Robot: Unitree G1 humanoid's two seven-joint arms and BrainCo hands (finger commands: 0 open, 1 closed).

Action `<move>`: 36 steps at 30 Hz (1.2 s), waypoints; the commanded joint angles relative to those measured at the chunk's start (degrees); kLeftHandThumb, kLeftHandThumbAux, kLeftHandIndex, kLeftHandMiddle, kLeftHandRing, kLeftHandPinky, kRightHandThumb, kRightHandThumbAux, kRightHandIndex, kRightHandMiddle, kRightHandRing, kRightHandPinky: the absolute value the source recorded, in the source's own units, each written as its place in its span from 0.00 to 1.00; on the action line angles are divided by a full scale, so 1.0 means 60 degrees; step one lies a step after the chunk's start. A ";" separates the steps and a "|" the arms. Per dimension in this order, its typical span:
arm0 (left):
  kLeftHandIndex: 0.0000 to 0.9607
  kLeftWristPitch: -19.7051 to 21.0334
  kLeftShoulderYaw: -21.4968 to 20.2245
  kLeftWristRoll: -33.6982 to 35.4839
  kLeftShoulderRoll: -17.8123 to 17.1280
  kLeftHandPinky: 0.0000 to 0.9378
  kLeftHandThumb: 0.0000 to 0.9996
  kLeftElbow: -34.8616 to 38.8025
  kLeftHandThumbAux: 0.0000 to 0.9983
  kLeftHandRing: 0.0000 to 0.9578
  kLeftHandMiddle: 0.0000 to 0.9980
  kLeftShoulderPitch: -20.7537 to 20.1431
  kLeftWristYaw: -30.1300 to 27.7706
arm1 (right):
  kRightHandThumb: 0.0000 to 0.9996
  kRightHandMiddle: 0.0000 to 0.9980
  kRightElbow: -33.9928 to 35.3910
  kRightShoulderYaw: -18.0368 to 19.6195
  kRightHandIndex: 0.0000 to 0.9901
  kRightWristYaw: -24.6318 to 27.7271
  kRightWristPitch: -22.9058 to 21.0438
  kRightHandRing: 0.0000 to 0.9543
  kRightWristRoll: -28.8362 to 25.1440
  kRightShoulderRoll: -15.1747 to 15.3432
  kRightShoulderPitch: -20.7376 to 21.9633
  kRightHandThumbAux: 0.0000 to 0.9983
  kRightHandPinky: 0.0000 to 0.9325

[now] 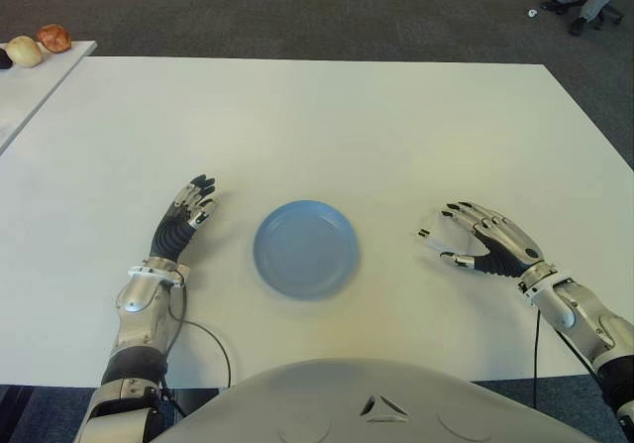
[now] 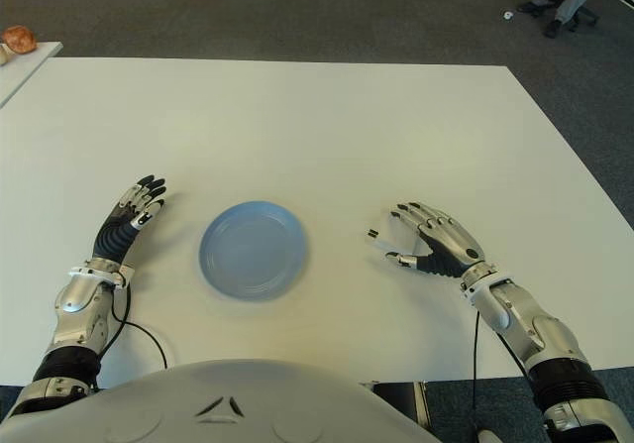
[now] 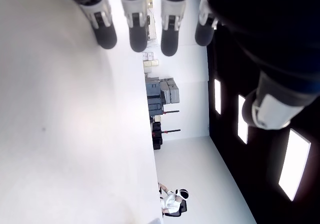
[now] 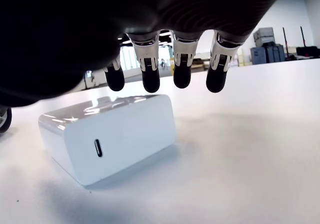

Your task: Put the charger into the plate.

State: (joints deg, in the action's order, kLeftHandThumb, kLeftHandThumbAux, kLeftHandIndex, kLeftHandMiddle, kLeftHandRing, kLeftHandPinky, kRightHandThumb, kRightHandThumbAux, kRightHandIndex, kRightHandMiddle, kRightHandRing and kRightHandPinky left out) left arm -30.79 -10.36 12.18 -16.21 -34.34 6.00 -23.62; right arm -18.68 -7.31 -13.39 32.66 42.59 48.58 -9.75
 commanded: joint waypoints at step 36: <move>0.09 0.0502 -0.0014 0.0130 -0.0087 0.14 0.00 -0.0587 0.51 0.13 0.13 0.0397 -0.0634 | 0.29 0.00 -0.0420 -0.0368 0.00 0.0118 -0.0425 0.00 0.0052 -0.0229 0.0280 0.24 0.00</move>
State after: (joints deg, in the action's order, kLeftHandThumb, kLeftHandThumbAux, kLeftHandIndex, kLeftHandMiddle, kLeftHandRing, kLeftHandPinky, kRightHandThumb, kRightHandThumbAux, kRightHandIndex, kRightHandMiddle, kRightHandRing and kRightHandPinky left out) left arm -30.86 -10.90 13.61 -16.99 -35.04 5.97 -26.39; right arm -20.44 -8.62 -12.91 30.48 42.55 47.82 -8.61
